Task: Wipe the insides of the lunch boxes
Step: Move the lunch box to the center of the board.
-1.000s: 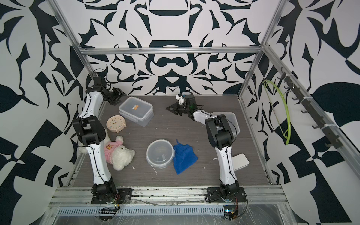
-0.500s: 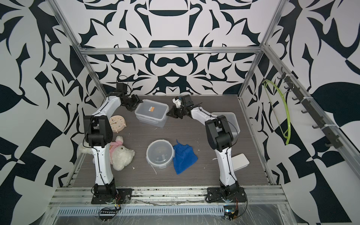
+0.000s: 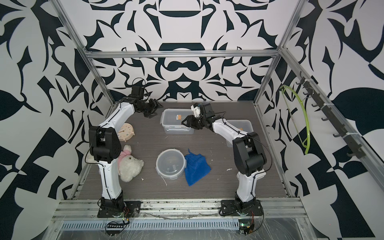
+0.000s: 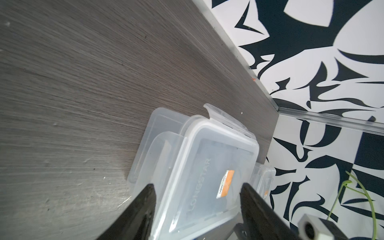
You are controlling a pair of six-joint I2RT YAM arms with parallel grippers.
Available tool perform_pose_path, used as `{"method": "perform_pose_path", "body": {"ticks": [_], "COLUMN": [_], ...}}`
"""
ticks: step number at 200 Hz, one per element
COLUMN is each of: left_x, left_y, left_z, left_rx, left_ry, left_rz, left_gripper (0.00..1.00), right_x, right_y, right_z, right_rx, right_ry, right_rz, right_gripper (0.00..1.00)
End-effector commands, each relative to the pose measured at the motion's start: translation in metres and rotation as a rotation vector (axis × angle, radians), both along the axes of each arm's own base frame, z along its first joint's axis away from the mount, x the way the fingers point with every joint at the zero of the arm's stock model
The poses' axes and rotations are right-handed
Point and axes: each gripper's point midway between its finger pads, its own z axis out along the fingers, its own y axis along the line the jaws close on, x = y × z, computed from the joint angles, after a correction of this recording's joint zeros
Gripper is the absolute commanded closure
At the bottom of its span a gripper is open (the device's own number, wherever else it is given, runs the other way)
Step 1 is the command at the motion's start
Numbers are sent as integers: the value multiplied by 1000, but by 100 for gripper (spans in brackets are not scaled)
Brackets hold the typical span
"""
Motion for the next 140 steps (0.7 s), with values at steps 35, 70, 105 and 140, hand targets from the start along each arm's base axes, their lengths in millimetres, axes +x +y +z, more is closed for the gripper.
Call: {"method": "perform_pose_path", "body": {"ticks": [35,70,105,140], "left_x": [18,27,26,23], "left_y": [-13,-39,-45,-54], "left_z": [39,28,0,-12], "left_rx": [-56,-86,-102,-120], "left_ry": [-90,-76,-24,-3], "left_rz": [-44,-103,-121,-143], "left_gripper": [32,32,32,33], "right_x": [-7,14,28,27], "right_y": [-7,9,25,27], "right_z": [-2,4,17,24], "right_rx": [110,248,367,418], "right_ry": [-92,-140,-171,-194], "right_rz": [-64,-67,-38,-37], "right_gripper": [38,38,40,44]}}
